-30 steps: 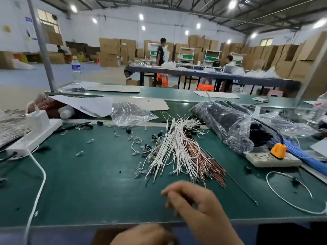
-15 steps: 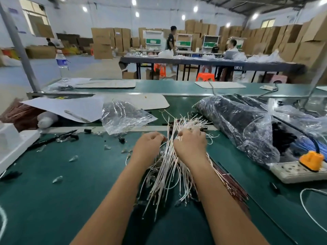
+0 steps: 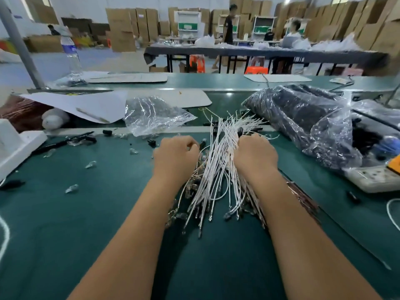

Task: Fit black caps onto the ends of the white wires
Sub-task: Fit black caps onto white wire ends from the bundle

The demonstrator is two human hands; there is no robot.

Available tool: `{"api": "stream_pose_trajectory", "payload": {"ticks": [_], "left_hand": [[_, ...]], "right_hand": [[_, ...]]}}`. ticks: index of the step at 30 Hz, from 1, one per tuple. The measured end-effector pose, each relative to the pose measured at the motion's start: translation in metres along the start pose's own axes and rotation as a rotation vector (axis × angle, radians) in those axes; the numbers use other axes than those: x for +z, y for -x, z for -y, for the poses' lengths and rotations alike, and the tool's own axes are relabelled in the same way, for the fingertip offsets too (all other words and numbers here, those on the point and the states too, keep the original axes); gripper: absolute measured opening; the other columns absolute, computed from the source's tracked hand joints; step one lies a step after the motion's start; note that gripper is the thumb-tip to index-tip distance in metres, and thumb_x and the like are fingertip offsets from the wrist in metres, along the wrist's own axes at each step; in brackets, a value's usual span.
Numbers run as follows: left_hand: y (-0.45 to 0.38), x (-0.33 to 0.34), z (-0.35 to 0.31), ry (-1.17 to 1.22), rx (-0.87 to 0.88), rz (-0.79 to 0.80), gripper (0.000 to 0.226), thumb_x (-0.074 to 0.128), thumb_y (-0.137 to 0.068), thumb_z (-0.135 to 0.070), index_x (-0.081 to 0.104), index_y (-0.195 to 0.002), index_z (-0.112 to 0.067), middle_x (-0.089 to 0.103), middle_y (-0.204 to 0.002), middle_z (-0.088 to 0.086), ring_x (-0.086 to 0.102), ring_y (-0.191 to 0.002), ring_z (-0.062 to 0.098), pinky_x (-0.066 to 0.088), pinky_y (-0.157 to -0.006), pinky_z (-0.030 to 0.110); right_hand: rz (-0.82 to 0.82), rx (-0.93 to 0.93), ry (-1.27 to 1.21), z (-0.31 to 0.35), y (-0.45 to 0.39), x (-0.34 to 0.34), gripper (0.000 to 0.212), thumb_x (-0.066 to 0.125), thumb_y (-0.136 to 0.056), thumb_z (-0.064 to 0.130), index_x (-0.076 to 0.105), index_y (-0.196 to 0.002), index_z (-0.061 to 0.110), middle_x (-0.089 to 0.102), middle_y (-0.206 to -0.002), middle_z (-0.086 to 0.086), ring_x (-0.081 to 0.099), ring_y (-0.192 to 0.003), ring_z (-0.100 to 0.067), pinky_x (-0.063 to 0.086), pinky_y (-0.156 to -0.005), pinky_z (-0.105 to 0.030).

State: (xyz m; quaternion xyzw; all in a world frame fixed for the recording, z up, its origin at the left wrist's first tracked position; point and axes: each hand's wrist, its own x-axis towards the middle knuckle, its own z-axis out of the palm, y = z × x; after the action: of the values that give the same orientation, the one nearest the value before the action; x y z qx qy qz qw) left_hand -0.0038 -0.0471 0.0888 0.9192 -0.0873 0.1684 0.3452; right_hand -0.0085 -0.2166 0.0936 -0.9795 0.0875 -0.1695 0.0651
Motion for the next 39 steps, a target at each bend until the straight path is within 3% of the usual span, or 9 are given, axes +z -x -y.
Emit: {"api": "stream_pose_trajectory", "payload": {"ticks": [3,6,10,14,21,25,30,35,39], "left_hand": [[0.005,-0.007,0.017,-0.065,-0.048,0.0,0.022,0.048,-0.091,-0.023,0.07,-0.094,-0.025,0.068,-0.084,-0.005,0.059,-0.079,0.025,0.049,-0.084,0.04],[0.014,-0.01,0.029,-0.096,-0.04,0.056,0.019,0.051,-0.09,-0.022,0.069,-0.093,-0.024,0.067,-0.092,-0.005,0.056,-0.078,0.017,0.044,-0.07,0.028],[0.021,0.001,0.014,0.122,0.016,0.206,0.013,0.056,-0.089,-0.025,0.069,-0.092,-0.026,0.064,-0.08,-0.013,0.055,-0.066,0.003,0.043,-0.06,0.024],[0.022,0.014,0.006,0.143,0.08,0.278,0.016,0.058,-0.089,-0.028,0.067,-0.102,-0.026,0.063,-0.098,-0.013,0.057,-0.089,0.006,0.046,-0.078,0.027],[0.016,0.029,-0.009,0.153,0.132,0.37,0.021,0.058,-0.089,-0.032,0.068,-0.107,-0.028,0.066,-0.111,-0.01,0.058,-0.105,0.012,0.046,-0.091,0.03],[0.015,0.024,0.0,0.208,0.198,0.192,0.02,0.059,-0.091,-0.021,0.075,-0.103,-0.02,0.065,-0.122,-0.008,0.043,-0.129,0.009,0.027,-0.112,0.034],[0.014,0.009,0.012,0.255,0.186,-0.015,0.024,0.06,-0.089,-0.012,0.071,-0.109,-0.018,0.07,-0.106,-0.006,0.061,-0.104,0.012,0.047,-0.097,0.037],[0.008,0.001,0.012,0.173,0.241,-0.166,0.059,0.05,-0.089,-0.001,0.041,-0.141,-0.029,0.046,-0.144,-0.006,0.039,-0.132,0.01,0.029,-0.111,0.031],[0.007,0.001,0.014,0.123,0.379,-0.247,0.03,0.047,-0.092,-0.005,0.064,-0.116,-0.009,0.063,-0.124,0.006,0.054,-0.121,0.026,0.039,-0.104,0.049]], "right_hand": [[0.008,0.02,0.011,-0.003,-0.003,-0.001,0.025,0.05,-0.081,0.006,0.034,-0.064,0.015,0.05,-0.083,-0.007,0.049,-0.081,-0.027,0.034,-0.064,-0.032],[-0.026,0.023,0.002,-0.006,-0.004,-0.001,0.025,0.049,-0.078,0.002,0.033,-0.063,0.015,0.042,-0.07,-0.002,0.047,-0.076,-0.027,0.029,-0.056,-0.029],[-0.08,0.024,-0.087,-0.006,-0.002,-0.001,0.003,0.047,-0.085,0.011,0.049,-0.084,0.009,0.049,-0.089,-0.006,0.048,-0.092,-0.028,0.035,-0.069,-0.035],[-0.02,0.017,-0.048,-0.004,0.0,0.002,0.005,0.046,-0.088,0.012,0.051,-0.088,0.01,0.058,-0.103,-0.012,0.051,-0.096,-0.029,0.039,-0.075,-0.037],[-0.061,0.059,-0.028,-0.001,-0.005,0.001,0.014,0.049,-0.08,0.001,0.043,-0.073,0.012,0.054,-0.078,-0.003,0.054,-0.085,-0.028,0.037,-0.066,-0.033],[-0.188,0.074,-0.118,-0.005,-0.003,0.001,0.014,0.046,-0.077,-0.001,0.042,-0.072,0.011,0.046,-0.073,-0.003,0.046,-0.074,-0.024,0.031,-0.059,-0.031],[-0.377,-0.002,-0.3,-0.002,-0.001,-0.005,0.009,0.046,-0.093,0.006,0.055,-0.093,0.01,0.051,-0.085,0.0,0.047,-0.076,-0.018,0.034,-0.063,-0.028],[-0.33,-0.389,-0.535,0.031,0.017,-0.008,0.008,0.051,-0.096,0.009,0.053,-0.09,0.013,0.049,-0.067,0.008,0.044,-0.054,-0.005,0.028,-0.048,-0.017],[-0.396,-0.581,-0.513,0.052,0.035,-0.007,0.004,0.053,-0.093,0.006,0.056,-0.092,0.009,0.045,-0.07,0.011,0.036,-0.051,-0.012,0.019,-0.047,-0.013]]}}
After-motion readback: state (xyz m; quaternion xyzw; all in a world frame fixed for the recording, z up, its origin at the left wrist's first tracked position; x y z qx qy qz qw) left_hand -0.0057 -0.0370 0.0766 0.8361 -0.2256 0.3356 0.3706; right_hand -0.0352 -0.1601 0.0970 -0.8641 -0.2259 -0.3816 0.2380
